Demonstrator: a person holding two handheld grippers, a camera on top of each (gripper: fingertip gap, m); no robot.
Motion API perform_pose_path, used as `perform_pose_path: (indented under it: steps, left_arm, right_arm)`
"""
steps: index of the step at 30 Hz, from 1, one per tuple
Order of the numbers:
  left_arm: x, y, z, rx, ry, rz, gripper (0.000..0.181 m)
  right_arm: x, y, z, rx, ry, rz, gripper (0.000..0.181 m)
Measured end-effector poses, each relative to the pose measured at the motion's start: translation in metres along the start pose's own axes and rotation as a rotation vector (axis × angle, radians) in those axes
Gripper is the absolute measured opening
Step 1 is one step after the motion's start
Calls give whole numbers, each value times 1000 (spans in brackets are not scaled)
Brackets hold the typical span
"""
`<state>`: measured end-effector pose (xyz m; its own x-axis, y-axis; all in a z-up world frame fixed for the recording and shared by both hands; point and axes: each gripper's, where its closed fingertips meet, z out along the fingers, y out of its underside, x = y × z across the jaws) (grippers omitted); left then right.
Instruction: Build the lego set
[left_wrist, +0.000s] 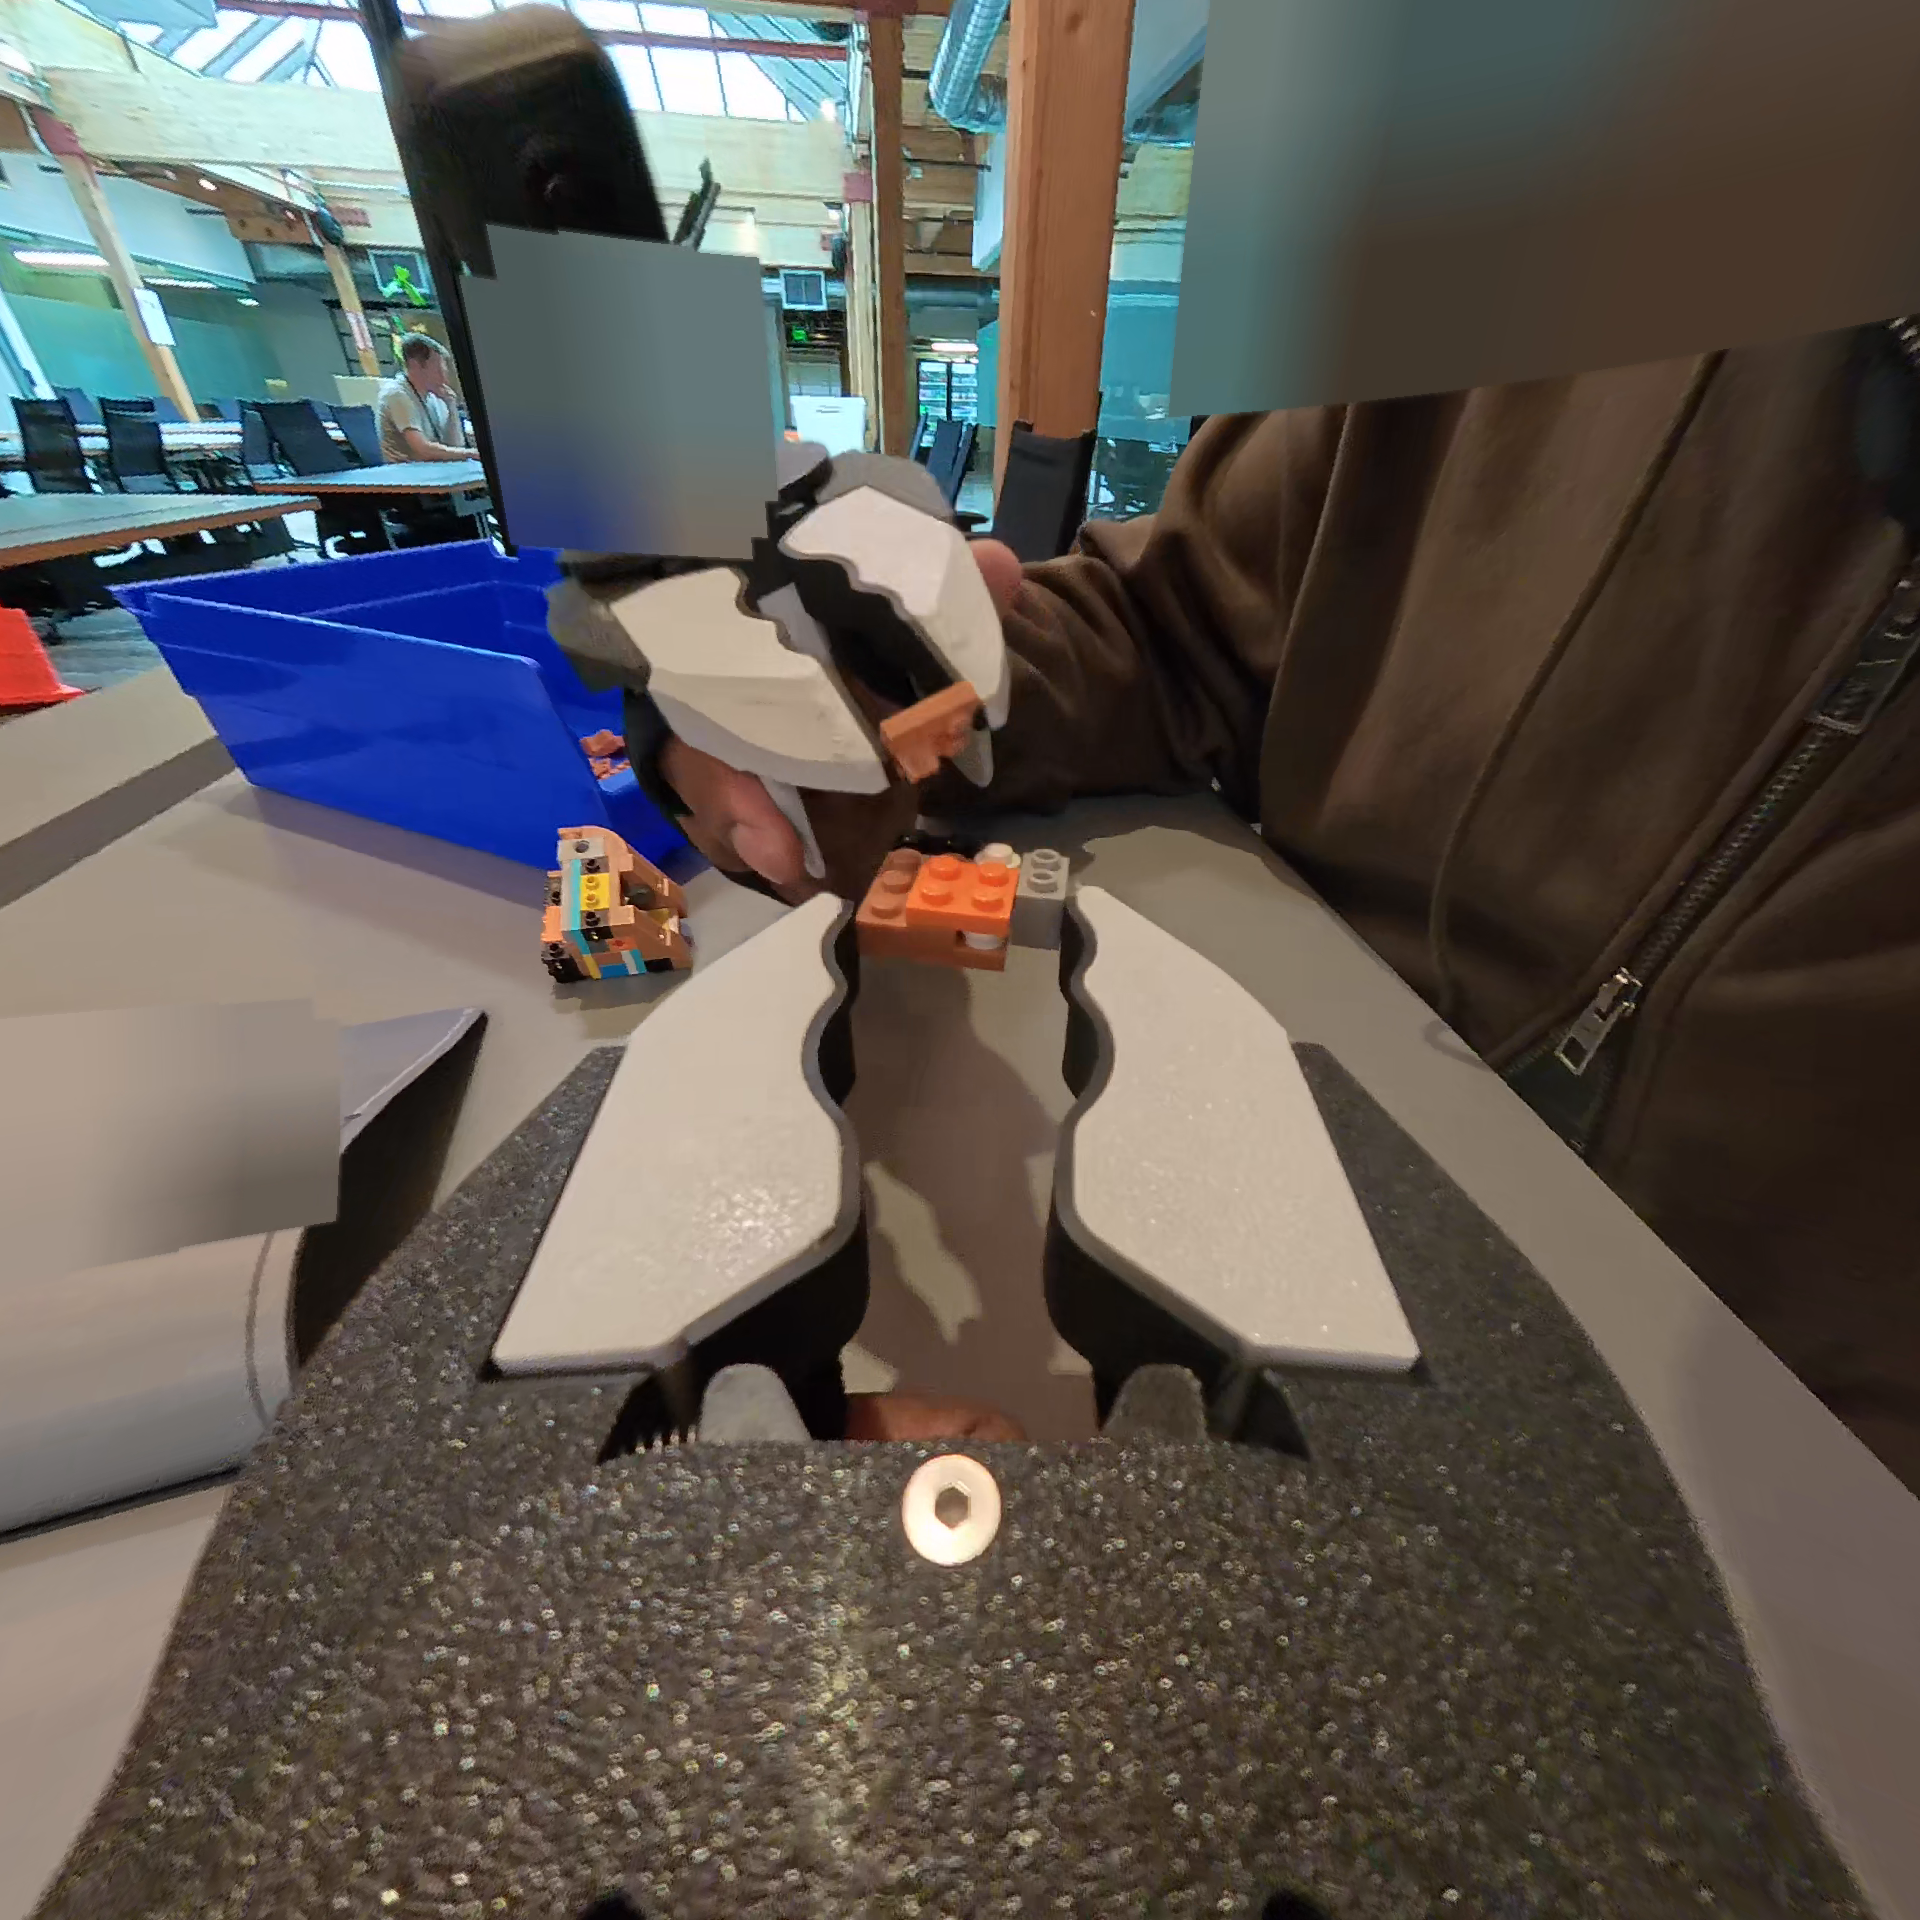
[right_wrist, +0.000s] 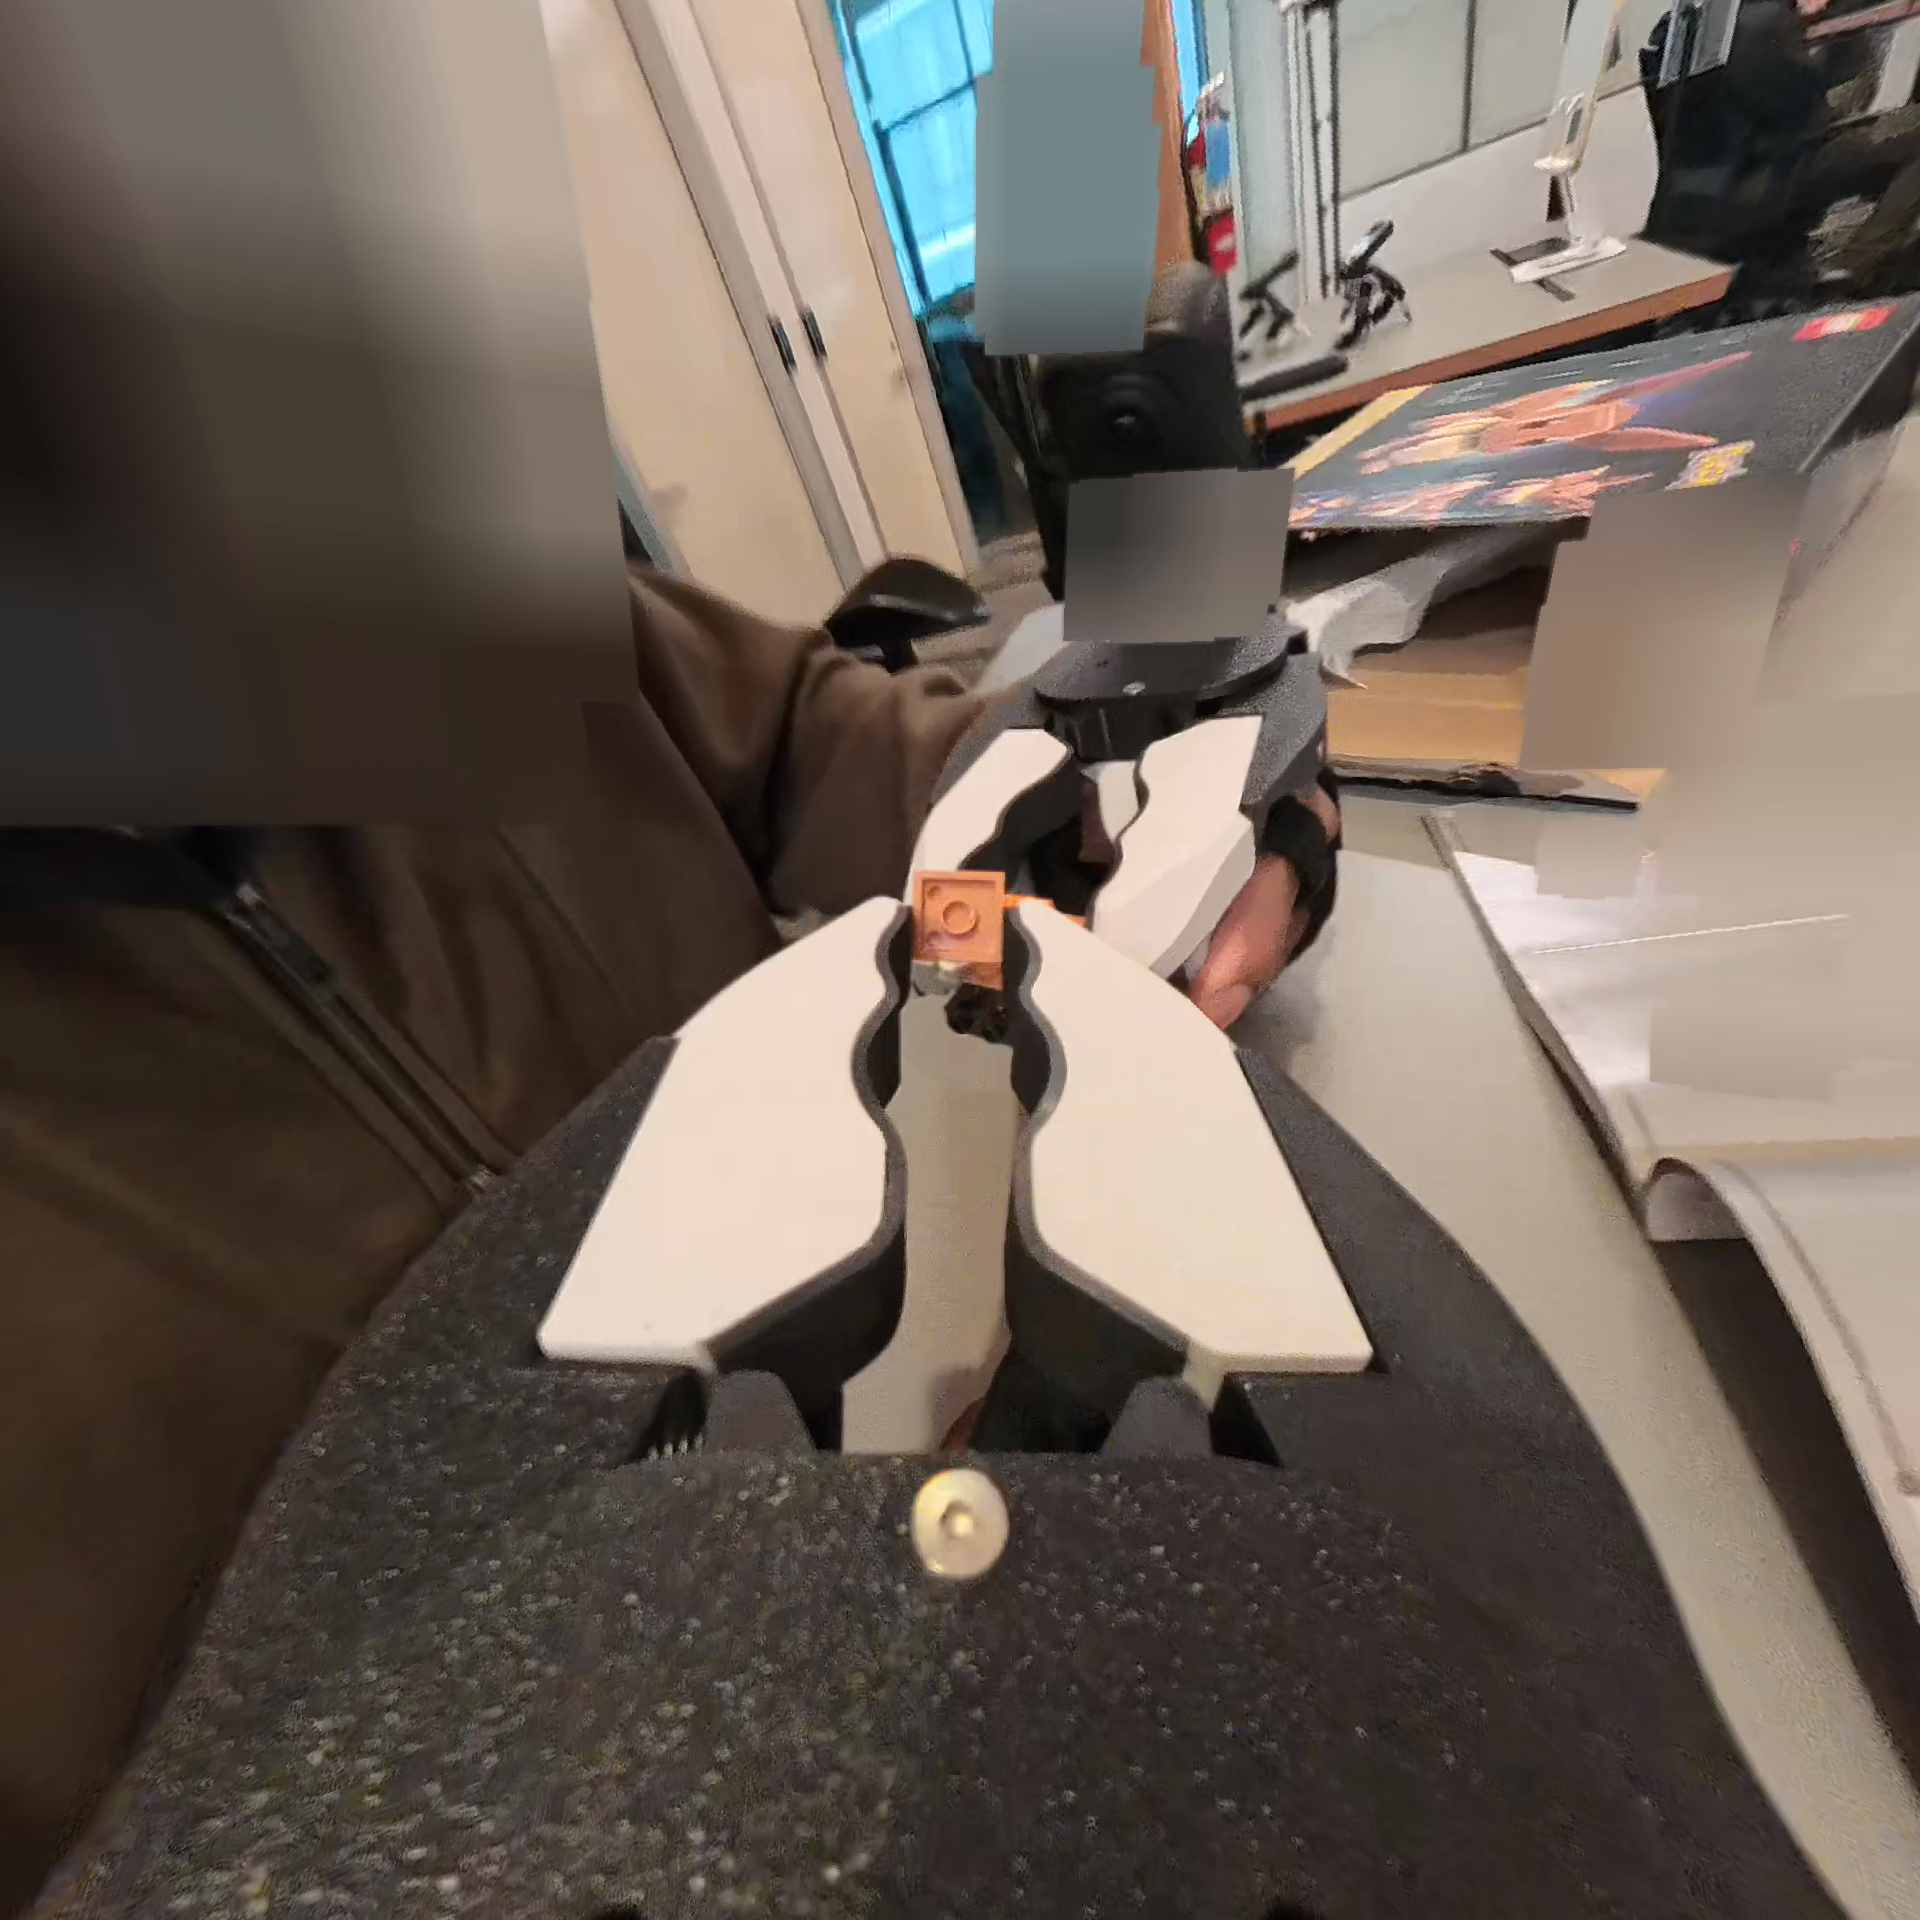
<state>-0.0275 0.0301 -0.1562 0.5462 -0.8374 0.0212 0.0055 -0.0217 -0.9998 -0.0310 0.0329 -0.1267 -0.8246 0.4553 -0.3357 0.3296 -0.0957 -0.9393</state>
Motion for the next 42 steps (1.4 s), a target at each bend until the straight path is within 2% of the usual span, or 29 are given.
perform_pose_path:
  steps: [4,9,16,20,28,34,38,42]
  left_arm:
    - [-3,-4,0,18,-28,12,37]
    - [-6,3,3,-26,-49,13,37]
    - [-17,76,7,-538,-154,85,37]
    - [-16,100,2,-708,-161,99,37]
    - [-10,104,-6,-742,-134,59,38]
    - [-3,103,-8,-731,-86,79,42]
    - [0,100,-6,-711,-68,128,47]
    - [-6,81,-3,-623,-110,184,47]
  right_arm:
    - [2,-10,-7,105,-62,123,16]
    - [1,-15,-9,145,-89,151,16]
    - [3,-18,-12,203,-105,209,17]
    - [4,-14,-12,211,-99,230,17]
    - [1,-15,-18,294,-127,299,17]
    - [0,-11,-18,291,-112,292,16]
    - [-3,-9,-18,284,-66,219,16]
    - [-2,-5,-21,257,53,48,17]
